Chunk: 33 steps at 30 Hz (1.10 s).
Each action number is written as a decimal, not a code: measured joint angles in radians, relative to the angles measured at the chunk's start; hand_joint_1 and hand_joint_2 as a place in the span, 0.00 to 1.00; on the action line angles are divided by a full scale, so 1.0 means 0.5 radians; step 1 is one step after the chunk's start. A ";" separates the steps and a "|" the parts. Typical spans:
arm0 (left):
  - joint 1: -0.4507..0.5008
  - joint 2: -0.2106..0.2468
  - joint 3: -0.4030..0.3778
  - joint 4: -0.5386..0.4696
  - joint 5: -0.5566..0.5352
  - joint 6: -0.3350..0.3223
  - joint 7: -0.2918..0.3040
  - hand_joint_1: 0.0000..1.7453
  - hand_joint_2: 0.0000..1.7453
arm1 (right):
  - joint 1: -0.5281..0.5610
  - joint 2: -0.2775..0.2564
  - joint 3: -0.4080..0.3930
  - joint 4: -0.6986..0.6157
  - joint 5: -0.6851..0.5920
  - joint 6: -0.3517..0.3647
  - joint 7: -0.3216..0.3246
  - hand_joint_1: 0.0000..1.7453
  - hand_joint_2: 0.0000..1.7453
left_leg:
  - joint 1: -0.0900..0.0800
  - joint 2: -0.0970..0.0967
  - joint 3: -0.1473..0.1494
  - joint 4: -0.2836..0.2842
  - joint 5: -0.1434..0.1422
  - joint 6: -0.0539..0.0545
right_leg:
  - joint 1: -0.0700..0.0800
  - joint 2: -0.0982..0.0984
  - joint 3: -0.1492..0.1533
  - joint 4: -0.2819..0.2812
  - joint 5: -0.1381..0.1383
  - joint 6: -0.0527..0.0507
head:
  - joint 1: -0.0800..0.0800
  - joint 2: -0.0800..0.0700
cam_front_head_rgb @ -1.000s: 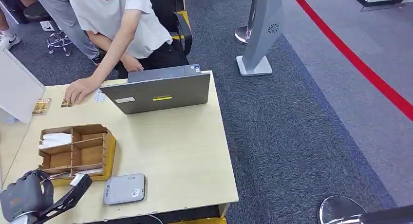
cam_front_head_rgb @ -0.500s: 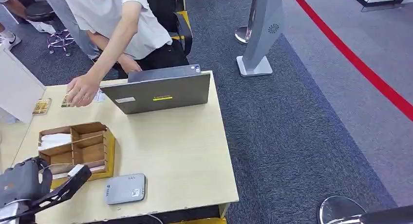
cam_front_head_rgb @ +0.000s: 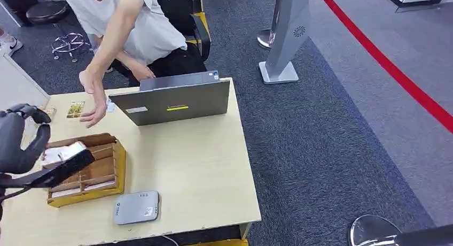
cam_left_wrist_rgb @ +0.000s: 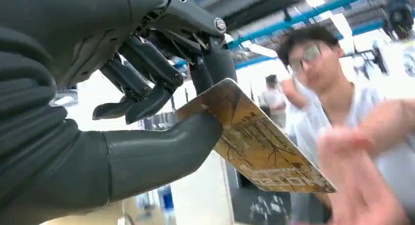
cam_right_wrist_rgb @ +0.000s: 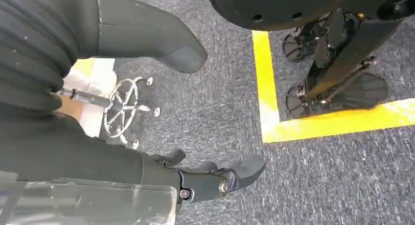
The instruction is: Pass the card to the sensor for recognition and then transmit it.
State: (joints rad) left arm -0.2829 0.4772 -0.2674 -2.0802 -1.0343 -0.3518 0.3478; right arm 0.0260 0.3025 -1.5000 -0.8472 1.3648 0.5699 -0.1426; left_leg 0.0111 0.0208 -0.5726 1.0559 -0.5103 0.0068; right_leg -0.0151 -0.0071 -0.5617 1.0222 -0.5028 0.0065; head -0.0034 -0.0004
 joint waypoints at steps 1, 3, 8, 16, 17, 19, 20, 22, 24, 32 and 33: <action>-0.070 -0.004 -0.001 0.011 -0.069 0.038 0.034 1.00 1.00 | -0.001 0.000 0.000 -0.002 0.040 0.009 -0.015 0.00 1.00 | 0.000 0.000 0.000 0.000 0.001 0.001 | 0.000 0.000 0.000 0.000 0.000 0.000 | 0.000 0.000; -0.205 -0.014 -0.001 0.093 -0.236 0.145 0.061 1.00 1.00 | -0.003 0.000 0.000 -0.001 0.116 0.022 -0.046 0.00 1.00 | 0.000 0.000 0.000 0.000 0.002 -0.001 | 0.000 0.000 0.000 0.000 0.002 0.001 | 0.000 0.000; -0.351 -0.044 -0.001 0.344 -0.399 0.333 0.028 1.00 1.00 | -0.011 0.000 0.000 -0.002 0.212 0.039 -0.082 0.00 1.00 | 0.000 0.002 0.000 0.000 0.004 -0.001 | 0.000 0.002 -0.001 0.000 0.005 0.002 | 0.000 0.000; -0.460 -0.096 0.012 0.781 -0.522 0.405 0.015 1.00 1.00 | -0.023 0.000 0.000 -0.001 0.321 0.040 -0.092 0.00 1.00 | 0.000 0.002 0.000 0.000 0.006 0.000 | -0.001 0.002 0.000 0.000 0.006 0.003 | 0.001 0.000; -0.461 -0.103 0.015 0.828 -0.522 0.406 0.012 0.00 1.00 | -0.024 0.000 0.000 -0.001 0.329 0.040 -0.092 0.00 1.00 | 0.000 0.002 0.000 0.000 0.006 -0.001 | 0.000 0.002 0.000 0.000 0.006 0.003 | 0.001 0.000; -0.461 -0.115 0.018 0.885 -0.522 0.408 0.012 0.00 1.00 | -0.025 0.000 0.000 -0.001 0.335 0.040 -0.092 0.00 1.00 | 0.000 0.004 -0.001 0.000 0.006 -0.001 | 0.000 0.003 0.000 0.000 0.007 0.002 | 0.001 0.000; -0.462 -0.120 0.021 0.900 -0.522 0.409 0.012 0.00 1.00 | -0.024 0.000 0.000 -0.001 0.336 0.039 -0.092 0.00 1.00 | 0.000 0.004 -0.001 0.000 0.006 -0.001 | 0.000 0.003 -0.001 0.000 0.007 0.002 | 0.001 0.000; -0.464 -0.126 0.031 0.923 -0.510 0.418 0.012 0.00 1.00 | -0.025 0.000 0.000 -0.002 0.334 0.038 -0.081 0.00 1.00 | 0.000 0.003 -0.002 0.000 0.006 0.000 | 0.000 0.003 -0.001 0.000 0.007 0.002 | 0.001 0.000; -0.452 -0.130 0.064 0.944 -0.458 0.468 -0.012 0.00 1.00 | -0.024 0.000 -0.001 -0.002 0.319 0.037 -0.069 0.00 1.00 | 0.000 0.003 -0.003 0.000 0.006 0.000 | 0.000 0.003 -0.001 0.000 0.007 0.002 | 0.002 0.000; -0.107 -0.081 0.271 0.683 -0.280 0.645 -0.185 0.00 1.00 | -0.007 0.000 -0.001 0.008 0.170 -0.020 -0.022 0.00 1.00 | 0.000 0.004 -0.006 -0.001 0.006 0.000 | 0.000 0.004 -0.003 0.000 0.005 0.003 | 0.002 0.000; -0.039 -0.069 0.295 0.625 -0.245 0.657 -0.210 0.00 1.00 | -0.008 0.000 -0.001 0.014 0.136 -0.031 -0.015 0.00 1.00 | 0.000 0.004 -0.006 -0.001 0.006 -0.001 | 0.000 0.005 -0.003 0.000 0.005 0.003 | 0.002 0.000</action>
State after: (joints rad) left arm -0.3024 0.4425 -0.1201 -1.7675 -1.1569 -0.0232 0.2429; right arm 0.0220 0.3025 -1.5003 -0.8400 1.4327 0.5543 -0.1503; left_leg 0.0111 0.0229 -0.5755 1.0553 -0.5075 0.0065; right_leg -0.0152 -0.0047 -0.5630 1.0222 -0.5002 0.0079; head -0.0027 -0.0004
